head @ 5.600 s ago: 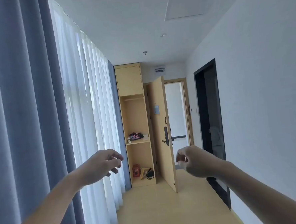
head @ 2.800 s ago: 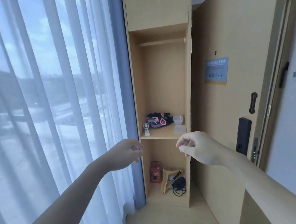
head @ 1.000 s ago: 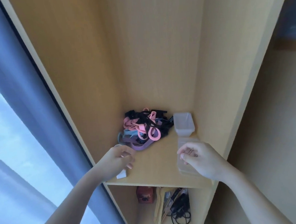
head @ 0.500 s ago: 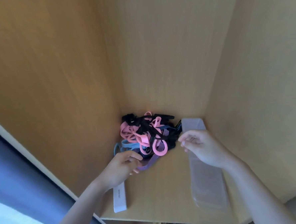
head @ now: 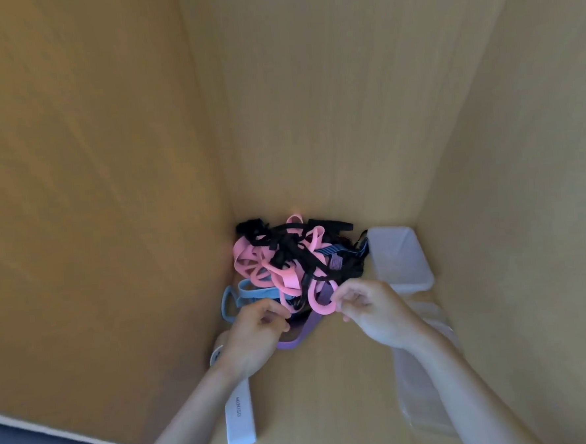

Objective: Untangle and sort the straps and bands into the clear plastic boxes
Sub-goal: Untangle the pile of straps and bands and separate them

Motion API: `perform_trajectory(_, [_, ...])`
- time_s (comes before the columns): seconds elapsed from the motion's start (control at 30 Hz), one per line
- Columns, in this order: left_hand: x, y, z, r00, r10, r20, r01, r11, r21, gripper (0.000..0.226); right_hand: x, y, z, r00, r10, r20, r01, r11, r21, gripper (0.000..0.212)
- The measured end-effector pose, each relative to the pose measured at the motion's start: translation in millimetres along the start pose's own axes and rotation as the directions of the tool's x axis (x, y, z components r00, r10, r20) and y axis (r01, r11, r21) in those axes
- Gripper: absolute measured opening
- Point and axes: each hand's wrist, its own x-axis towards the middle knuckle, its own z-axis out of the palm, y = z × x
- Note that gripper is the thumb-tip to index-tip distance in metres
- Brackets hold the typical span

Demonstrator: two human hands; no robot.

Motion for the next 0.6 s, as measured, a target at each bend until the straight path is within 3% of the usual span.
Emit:
perform_trajectory(0.17, [3.2,-11.9,17.4,1.0,0.021,-0.016,-0.02,0.997,0.071,0.018,11.1,15.3,13.0,0.998,0.027,0.049,-0.027,1.0,0.011,0.023])
perform_trajectory(0.2, [5.8,-19.7,20.9,0.999,0.048,-0.01,-0.046,0.987,0.152,0.016,13.3,17.4,14.4,0.999,0.024,0.048,-0.025,1.0,0.013,0.025])
perform_trajectory(0.3, [11.5,-38.9,33.0,0.992,0.11,0.061,-0.125,0.893,0.432,0.045,19.0,23.0,19.5,0.997,0.029,0.067,-0.031,0.999,0.022,0.025])
perform_trajectory(0.4, [14.7,-51.2,47.3,0.991,0.103,0.085,-0.133,0.829,0.544,0.041,22.7,30.6,25.9,0.994,0.029,0.105,-0.03,1.0,0.009,0.027])
perform_trajectory(0.6, [13.5,-66.4,63.6,0.993,0.106,0.049,-0.115,0.81,0.575,0.037,28.1,45.9,40.7,0.985,0.055,0.163,-0.057,0.998,0.007,0.018])
